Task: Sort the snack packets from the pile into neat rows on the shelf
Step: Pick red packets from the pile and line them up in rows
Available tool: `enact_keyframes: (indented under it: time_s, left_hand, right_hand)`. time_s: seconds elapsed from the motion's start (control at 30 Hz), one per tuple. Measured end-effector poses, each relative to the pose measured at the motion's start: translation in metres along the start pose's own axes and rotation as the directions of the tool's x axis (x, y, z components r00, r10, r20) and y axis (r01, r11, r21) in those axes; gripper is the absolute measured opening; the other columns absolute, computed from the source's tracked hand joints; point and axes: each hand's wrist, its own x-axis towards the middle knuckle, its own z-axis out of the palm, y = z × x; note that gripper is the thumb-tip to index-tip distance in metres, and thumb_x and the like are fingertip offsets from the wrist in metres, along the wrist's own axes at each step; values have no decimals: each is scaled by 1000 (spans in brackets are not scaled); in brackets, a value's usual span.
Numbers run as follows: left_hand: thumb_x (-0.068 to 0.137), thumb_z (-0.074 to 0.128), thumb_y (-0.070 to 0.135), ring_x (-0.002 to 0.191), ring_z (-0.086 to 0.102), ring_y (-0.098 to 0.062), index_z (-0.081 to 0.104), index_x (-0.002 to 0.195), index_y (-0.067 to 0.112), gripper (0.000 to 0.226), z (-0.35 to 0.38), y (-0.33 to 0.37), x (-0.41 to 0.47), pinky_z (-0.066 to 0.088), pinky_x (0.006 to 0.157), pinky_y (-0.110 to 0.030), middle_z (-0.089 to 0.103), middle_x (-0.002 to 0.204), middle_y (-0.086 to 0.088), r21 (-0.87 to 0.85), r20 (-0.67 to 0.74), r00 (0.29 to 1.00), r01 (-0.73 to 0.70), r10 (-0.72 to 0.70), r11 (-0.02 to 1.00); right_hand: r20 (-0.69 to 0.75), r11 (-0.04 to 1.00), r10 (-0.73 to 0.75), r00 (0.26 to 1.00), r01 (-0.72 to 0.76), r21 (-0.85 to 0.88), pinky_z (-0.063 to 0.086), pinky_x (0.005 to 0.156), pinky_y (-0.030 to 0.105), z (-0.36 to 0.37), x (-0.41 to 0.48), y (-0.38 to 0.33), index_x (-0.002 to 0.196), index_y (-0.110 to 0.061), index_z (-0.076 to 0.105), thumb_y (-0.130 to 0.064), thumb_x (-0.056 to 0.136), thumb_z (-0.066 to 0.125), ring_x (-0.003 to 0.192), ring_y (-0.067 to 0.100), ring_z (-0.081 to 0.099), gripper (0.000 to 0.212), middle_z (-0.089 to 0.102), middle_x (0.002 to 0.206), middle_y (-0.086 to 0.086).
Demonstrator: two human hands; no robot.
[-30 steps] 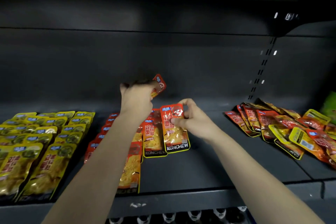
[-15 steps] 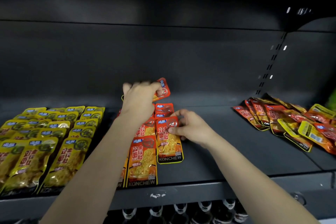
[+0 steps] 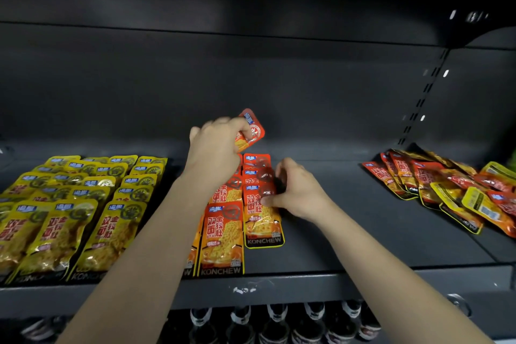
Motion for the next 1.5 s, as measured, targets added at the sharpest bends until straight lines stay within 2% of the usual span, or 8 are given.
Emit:
enact_keyframes:
  time_s: [0.07,0.2,0.43,0.57,0.83,1.03,1.3,1.5]
  left_hand:
    - [86,65,7,111,54,-22,58,108,31,34,-4,1,-2,40,96,-39,57,125,3,-142,1,1000,29,-29,989]
    - [85,70,15,95,60,-16,56,106,36,33,-6,-2,-12,48,69,-29,60,117,5,-416,61,996,78,-58,906]
    - [63,87,19,93,70,-20,32,131,57,95,7,-8,-37,54,86,-49,70,104,1,-633,320,946,249,-45,733]
    - [45,85,39,97,69,-21,51,118,53,82,23,-5,-51,54,88,-50,69,108,4,-630,406,914,298,-23,717]
    - [58,90,25,100,64,-11,51,123,39,77,32,0,-63,51,92,-40,64,113,12,-438,482,875,282,-42,854]
    - [57,90,34,118,47,-14,49,131,30,84,31,6,-66,40,96,-30,48,126,9,-259,475,880,156,-14,953]
    - [62,87,41,128,39,-21,43,139,27,91,24,17,-65,32,107,-38,40,134,7,-79,510,860,42,4,996]
    - [59,86,47,125,31,-15,43,134,30,88,25,23,-64,23,102,-35,35,125,7,79,460,888,-68,24,995]
  right_hand:
    - [7,999,-45,999,45,-4,33,61,23,-2,1,1,94,-22,44,-33,69,83,83,12,47,47,50,92,-5]
    - [-26,997,-78,997,78,-31,35,67,26,-13,3,5,96,-22,52,-35,83,71,84,15,52,26,55,93,-3]
    - [-102,984,-84,991,66,-165,36,72,24,-27,6,22,101,-20,60,-29,85,67,88,16,53,20,57,98,0]
    - [-132,986,-67,989,45,-161,36,74,23,-32,6,29,102,-19,61,-26,86,67,88,15,52,19,54,100,0]
    - [-154,989,-61,986,39,-142,33,74,20,-37,6,38,98,-19,61,-24,86,67,91,11,50,15,54,101,-1]
    - [-149,989,-55,987,33,-146,36,78,22,-34,8,43,98,-19,61,-24,85,68,97,15,54,15,56,105,3]
    - [-120,987,-65,991,46,-154,42,82,25,-31,8,43,101,-18,61,-24,87,66,99,15,55,17,55,107,2]
    - [-123,985,-87,989,67,-157,42,82,25,-31,9,45,100,-19,61,-24,86,66,98,13,55,16,55,105,1]
